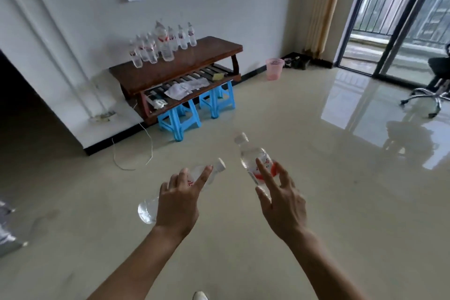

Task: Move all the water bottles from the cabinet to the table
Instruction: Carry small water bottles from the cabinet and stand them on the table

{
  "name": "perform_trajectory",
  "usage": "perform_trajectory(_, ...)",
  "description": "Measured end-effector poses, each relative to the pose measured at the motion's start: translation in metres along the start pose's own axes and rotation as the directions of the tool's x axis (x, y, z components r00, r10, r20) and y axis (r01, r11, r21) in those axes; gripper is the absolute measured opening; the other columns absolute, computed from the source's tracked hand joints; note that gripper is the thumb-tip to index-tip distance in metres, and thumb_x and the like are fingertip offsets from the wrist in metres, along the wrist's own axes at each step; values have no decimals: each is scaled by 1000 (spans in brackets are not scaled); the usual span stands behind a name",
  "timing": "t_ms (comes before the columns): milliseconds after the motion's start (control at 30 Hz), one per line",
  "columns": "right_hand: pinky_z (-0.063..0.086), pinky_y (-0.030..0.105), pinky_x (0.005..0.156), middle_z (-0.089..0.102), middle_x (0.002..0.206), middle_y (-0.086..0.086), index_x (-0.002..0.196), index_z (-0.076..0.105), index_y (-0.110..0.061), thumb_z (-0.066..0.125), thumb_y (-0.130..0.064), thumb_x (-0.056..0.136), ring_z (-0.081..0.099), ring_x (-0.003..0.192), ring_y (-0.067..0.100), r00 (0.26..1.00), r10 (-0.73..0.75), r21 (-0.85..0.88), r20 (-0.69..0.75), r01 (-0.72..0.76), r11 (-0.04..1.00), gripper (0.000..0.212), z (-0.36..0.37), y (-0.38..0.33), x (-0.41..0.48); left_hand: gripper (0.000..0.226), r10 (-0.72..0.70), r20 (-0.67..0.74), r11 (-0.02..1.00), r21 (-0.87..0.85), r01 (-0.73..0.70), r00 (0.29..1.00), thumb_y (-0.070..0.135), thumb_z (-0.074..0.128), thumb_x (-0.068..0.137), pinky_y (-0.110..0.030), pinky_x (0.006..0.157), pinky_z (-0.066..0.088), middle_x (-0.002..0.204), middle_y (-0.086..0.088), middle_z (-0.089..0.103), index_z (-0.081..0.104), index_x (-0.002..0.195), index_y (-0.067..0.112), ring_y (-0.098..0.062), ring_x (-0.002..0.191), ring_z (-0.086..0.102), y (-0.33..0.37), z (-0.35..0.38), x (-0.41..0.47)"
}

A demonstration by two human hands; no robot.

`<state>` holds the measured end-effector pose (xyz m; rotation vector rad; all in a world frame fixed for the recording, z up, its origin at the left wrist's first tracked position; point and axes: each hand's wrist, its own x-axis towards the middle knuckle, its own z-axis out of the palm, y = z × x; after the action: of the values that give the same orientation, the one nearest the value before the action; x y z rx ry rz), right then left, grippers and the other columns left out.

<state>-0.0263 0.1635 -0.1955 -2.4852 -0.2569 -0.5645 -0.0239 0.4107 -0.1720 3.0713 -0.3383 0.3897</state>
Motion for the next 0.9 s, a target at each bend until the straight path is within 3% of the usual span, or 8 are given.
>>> perform_trajectory(200,58,43,73,53,143,12,157,27,-42,81,-22,84,65,112,34,999,-54,0,2,54,999,93,88,-29,132,89,-139,-69,987,-93,132,988,5,80,73,-43,63,54,107,-17,60,42,149,32,-36,82,63,-110,19,107)
perform_trajectory(400,57,40,72,54,142,12,155,35,-37,80,-23,85,65,112,33,994,-67,-29,-83,65,997,84,141,-41,258,84,-135,-183,979,-174,103,974,9,77,77,-46,65,57,111,-22,62,42,151,26,-39,86,65,-191,26,232)
perform_trajectory(500,57,41,72,52,144,12,155,33,-38,79,-23,87,64,113,34,992,-63,-36,-108,59,998,84,165,-23,315,85,-122,-248,976,-206,71,961,8,81,74,-47,68,58,118,-24,62,45,150,23,-41,93,67,-210,39,294)
perform_trajectory(733,56,38,65,51,144,9,155,33,-40,79,-24,86,67,106,33,991,19,57,-133,-12,998,84,243,50,453,86,-126,-241,951,-305,48,962,13,78,82,-49,78,59,131,-25,58,33,154,31,-41,114,64,-233,108,450)
perform_trajectory(900,53,36,67,52,143,9,155,28,-45,81,-21,84,67,107,33,996,55,140,-72,-45,989,91,287,92,560,87,-231,-212,893,-433,120,950,15,72,89,-47,75,60,142,-14,54,23,155,42,-32,118,62,-244,142,566)
